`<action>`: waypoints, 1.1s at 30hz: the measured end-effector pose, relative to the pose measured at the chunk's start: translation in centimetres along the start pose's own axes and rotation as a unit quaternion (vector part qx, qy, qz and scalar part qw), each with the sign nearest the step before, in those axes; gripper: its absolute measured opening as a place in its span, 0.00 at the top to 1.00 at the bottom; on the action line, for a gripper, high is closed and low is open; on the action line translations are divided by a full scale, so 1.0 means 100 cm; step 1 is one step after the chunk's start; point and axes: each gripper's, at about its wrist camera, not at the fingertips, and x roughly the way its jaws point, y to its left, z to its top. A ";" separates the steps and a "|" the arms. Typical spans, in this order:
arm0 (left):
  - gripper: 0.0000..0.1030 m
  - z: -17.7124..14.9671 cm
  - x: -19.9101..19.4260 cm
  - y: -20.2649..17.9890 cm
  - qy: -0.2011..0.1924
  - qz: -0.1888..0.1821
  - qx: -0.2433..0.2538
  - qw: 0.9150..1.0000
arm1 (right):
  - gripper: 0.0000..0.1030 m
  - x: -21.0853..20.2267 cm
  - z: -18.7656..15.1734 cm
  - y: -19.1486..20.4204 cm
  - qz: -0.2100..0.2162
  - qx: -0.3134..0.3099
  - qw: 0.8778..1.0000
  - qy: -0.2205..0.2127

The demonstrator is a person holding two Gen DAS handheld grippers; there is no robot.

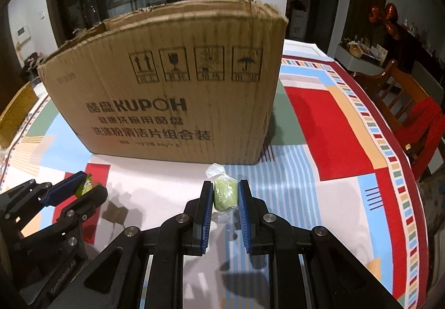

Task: Organize snacks
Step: 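Lift and carry both green candies over the cardboard box with both tools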

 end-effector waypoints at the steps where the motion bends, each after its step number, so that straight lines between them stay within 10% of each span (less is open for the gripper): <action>1: 0.73 0.002 -0.003 0.000 -0.003 0.002 0.000 1.000 | 0.81 -0.002 0.001 0.001 0.000 0.000 1.000 -0.002; 33: 0.73 0.047 -0.060 0.010 -0.056 0.030 -0.022 0.998 | 0.81 -0.068 0.042 0.003 0.005 -0.008 0.996 -0.084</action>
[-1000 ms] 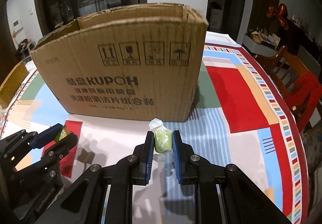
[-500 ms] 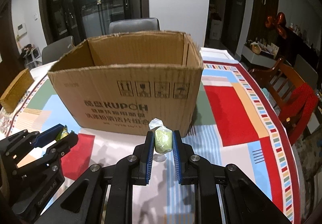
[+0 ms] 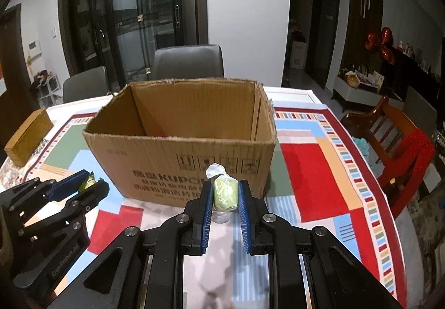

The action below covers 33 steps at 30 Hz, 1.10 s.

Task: Organize snacks
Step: 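Lift and carry both green candies over the cardboard box with both tools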

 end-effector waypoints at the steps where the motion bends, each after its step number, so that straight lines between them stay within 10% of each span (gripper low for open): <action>1: 0.73 0.003 -0.001 0.001 -0.003 0.001 0.000 1.000 | 0.81 -0.002 0.002 0.001 0.000 0.000 1.000 -0.003; 33: 0.73 0.067 -0.001 0.010 -0.053 0.012 -0.010 0.998 | 0.81 -0.009 0.057 0.001 -0.001 -0.007 0.998 -0.062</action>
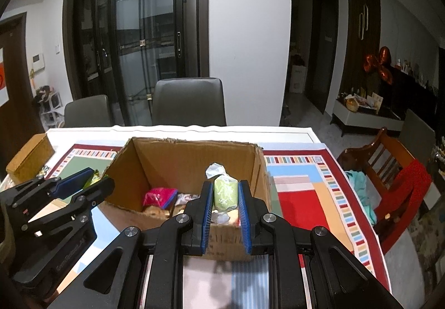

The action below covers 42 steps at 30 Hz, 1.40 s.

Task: Organize snacks
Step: 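Lift and carry both green candies over the cardboard box with both tools, then open both tools to drop the green candies into the box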

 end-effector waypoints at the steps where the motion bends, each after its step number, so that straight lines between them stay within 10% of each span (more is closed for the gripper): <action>1: 0.73 0.002 0.001 0.000 -0.001 0.001 0.000 1.000 | 0.81 0.002 0.001 0.000 0.000 -0.001 1.000 -0.001; 35: 0.64 0.011 0.049 0.009 0.018 0.004 -0.018 1.000 | 0.80 0.048 0.012 0.005 -0.001 -0.010 1.000 0.019; 42: 0.42 0.012 0.044 0.009 0.009 0.013 -0.017 1.000 | 0.51 0.048 0.012 0.004 -0.008 -0.010 1.000 0.015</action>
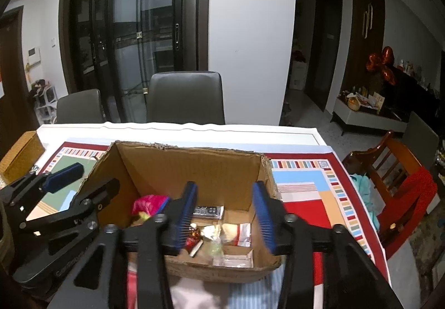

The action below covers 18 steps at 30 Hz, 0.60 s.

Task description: Organize snacks

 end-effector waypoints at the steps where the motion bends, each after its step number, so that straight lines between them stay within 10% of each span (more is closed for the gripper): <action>1: 0.40 0.000 -0.001 0.000 -0.001 0.003 -0.001 1.000 | 0.50 0.000 0.000 -0.001 -0.003 0.001 1.000 -0.001; 18: 0.17 0.000 -0.022 0.010 -0.022 0.038 -0.016 0.999 | 0.35 -0.017 0.000 -0.008 -0.016 0.010 1.000 -0.018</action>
